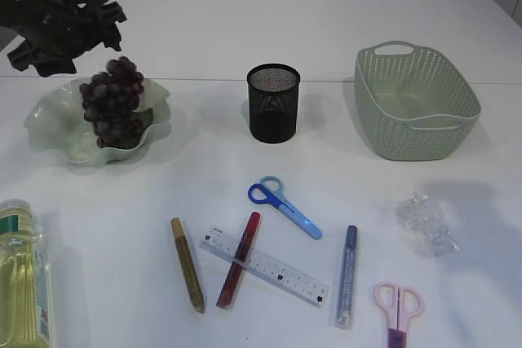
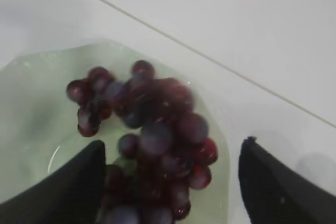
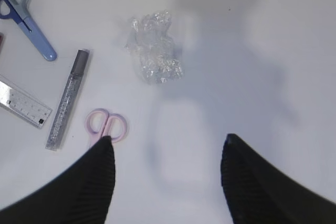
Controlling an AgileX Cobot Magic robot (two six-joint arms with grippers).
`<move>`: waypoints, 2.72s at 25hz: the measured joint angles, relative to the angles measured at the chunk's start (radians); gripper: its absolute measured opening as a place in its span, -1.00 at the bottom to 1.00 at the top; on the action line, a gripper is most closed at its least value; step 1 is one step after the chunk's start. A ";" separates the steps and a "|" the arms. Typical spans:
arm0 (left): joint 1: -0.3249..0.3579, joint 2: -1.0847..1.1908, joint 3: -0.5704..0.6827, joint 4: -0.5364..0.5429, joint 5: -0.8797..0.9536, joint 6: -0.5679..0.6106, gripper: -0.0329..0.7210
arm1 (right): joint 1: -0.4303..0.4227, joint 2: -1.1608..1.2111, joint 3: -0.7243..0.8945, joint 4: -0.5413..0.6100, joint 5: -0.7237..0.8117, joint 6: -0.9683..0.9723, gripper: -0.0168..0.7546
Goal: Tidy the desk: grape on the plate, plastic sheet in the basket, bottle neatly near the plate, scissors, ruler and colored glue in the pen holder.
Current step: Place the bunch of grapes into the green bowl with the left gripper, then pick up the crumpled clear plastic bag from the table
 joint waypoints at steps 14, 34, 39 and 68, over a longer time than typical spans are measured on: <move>0.000 -0.248 -0.002 -0.249 0.387 0.679 0.44 | 0.000 0.000 0.000 0.053 0.008 0.000 0.33; 0.000 -0.615 0.412 -0.423 0.627 0.955 0.25 | 0.026 0.161 -0.198 0.087 0.097 0.002 0.21; 0.000 -0.751 0.506 -0.423 0.682 0.956 0.24 | 0.154 0.283 -0.231 -0.025 0.090 0.023 0.20; 0.000 -0.856 0.512 -0.429 0.731 0.958 0.24 | 0.226 0.810 -0.245 -0.214 -0.257 0.103 0.59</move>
